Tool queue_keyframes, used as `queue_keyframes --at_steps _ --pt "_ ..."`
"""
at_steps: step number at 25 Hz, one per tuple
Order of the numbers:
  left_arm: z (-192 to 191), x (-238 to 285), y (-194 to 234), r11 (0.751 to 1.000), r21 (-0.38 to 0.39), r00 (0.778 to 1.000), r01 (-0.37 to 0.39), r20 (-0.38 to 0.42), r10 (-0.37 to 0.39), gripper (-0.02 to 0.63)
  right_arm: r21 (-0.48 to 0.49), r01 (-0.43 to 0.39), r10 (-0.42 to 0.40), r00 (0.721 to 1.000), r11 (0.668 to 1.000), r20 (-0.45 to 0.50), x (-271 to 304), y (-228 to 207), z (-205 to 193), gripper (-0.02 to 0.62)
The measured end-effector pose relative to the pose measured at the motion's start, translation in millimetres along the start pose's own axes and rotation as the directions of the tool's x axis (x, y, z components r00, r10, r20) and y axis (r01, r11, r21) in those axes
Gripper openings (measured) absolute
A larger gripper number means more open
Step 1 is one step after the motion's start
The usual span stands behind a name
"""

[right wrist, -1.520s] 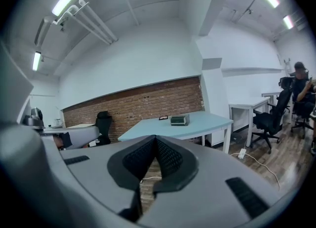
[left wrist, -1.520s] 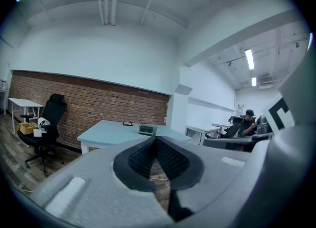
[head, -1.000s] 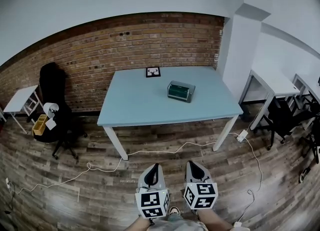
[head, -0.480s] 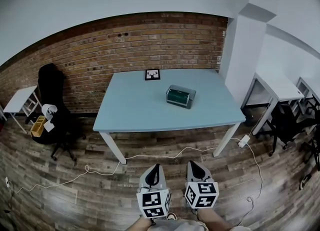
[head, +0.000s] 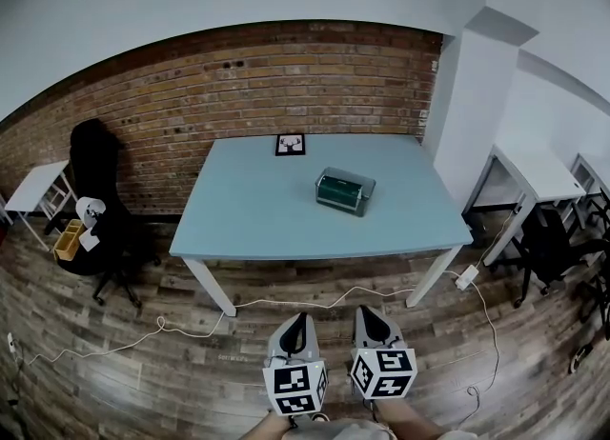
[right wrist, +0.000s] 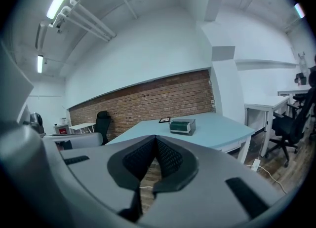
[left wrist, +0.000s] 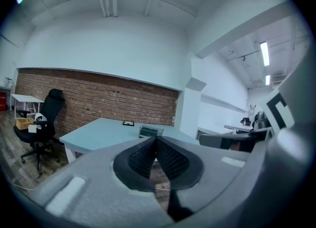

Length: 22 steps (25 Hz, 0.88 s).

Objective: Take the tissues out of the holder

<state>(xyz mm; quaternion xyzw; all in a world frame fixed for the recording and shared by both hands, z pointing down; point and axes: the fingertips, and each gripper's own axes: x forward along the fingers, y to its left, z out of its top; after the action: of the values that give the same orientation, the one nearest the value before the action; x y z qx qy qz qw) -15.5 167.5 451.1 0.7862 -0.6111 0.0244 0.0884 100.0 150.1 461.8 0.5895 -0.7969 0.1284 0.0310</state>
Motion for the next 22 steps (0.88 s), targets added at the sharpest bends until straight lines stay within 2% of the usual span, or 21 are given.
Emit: queue_keyframes --at_steps 12,22 --pt "0.6 38.2 14.9 1.0 -0.006 0.999 -0.027 -0.023 0.027 0.008 0.01 -0.006 0.006 0.999 1.0 -0.041 36.4 -15.9 -0.8 0.003" --pt "16.0 96.2 35.2 1.0 0.014 1.0 0.009 0.005 -0.01 0.008 0.009 0.012 -0.011 0.999 1.0 -0.033 90.4 -22.7 10.4 0.003"
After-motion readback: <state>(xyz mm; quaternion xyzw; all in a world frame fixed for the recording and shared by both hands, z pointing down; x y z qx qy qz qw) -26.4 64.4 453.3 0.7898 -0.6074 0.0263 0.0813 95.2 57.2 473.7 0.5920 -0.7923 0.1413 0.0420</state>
